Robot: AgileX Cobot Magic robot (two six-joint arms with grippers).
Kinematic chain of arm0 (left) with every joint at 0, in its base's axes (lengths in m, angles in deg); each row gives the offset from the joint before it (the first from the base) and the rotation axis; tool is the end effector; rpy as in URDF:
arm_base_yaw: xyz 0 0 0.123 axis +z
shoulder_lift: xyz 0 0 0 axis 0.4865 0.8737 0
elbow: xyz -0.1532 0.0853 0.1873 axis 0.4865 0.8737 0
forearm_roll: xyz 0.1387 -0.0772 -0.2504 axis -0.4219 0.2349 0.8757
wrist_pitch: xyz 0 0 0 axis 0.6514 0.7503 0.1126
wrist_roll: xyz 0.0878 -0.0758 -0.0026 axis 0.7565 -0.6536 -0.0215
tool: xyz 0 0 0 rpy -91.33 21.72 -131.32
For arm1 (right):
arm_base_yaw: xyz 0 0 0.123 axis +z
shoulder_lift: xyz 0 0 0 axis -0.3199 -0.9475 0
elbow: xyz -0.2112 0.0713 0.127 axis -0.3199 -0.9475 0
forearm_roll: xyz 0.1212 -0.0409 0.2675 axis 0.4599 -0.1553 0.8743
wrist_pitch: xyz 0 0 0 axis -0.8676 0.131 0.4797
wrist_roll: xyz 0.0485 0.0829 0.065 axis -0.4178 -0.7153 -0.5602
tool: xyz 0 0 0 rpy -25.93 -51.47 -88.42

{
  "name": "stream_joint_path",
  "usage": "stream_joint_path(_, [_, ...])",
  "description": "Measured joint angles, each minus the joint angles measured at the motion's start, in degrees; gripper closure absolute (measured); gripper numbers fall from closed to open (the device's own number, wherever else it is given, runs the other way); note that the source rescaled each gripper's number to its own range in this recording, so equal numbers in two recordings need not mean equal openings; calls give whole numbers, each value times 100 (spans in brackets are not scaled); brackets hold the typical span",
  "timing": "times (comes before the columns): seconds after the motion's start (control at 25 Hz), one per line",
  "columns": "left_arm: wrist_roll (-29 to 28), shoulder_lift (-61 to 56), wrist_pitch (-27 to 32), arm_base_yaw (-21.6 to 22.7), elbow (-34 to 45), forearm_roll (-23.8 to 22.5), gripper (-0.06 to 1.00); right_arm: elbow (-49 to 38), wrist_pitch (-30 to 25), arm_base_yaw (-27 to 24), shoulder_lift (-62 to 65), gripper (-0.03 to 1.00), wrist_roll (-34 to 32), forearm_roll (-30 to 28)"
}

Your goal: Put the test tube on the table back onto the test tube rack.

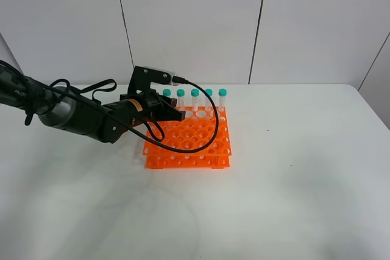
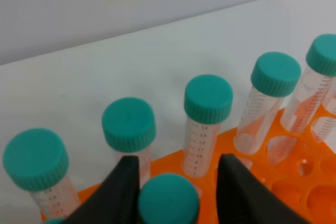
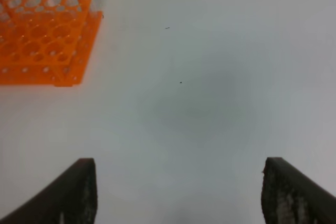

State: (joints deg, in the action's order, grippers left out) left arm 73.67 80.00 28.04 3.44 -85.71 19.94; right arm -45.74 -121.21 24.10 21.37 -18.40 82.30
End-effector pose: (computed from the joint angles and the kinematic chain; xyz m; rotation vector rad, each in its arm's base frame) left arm 0.4027 -0.1857 0.0494 0.2909 1.9639 -0.3060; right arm 0.0735 0.0091 0.2939 -0.0614 2.0850 0.1048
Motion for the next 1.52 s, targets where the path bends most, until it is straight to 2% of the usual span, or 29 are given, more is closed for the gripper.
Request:
stream_joint_path(0.44, [0,-538,157,0,5,0,75,0,0,0,0,17,0,0])
stream_joint_path(0.6, [74,-1016,902,5,5,0,75,0,0,0,0,17,0,0])
stream_joint_path(0.72, [432,-1440,1417,142,5,0,75,0,0,0,0,17,0,0])
stream_joint_path(0.92, [757,-2012,2242,922,10,0,74,0,0,0,0,17,0,0])
stream_joint_path(1.0, [862,-2136,2587,1316,25,0,61,0,0,0,0,17,0,0])
stream_joint_path(1.08, [903,-2298,2928,1643,81,0,28,0,0,0,0,17,0,0])
stream_joint_path(1.16, [903,-2479,3251,1931,127,0,8,0,0,0,0,17,0,0])
stream_joint_path(1.28, [909,-2825,3921,2347,185,0,-2,0,0,0,0,17,0,0])
stream_joint_path(1.52, [913,-3802,4955,2754,318,26,-6,0,0,0,0,17,0,0])
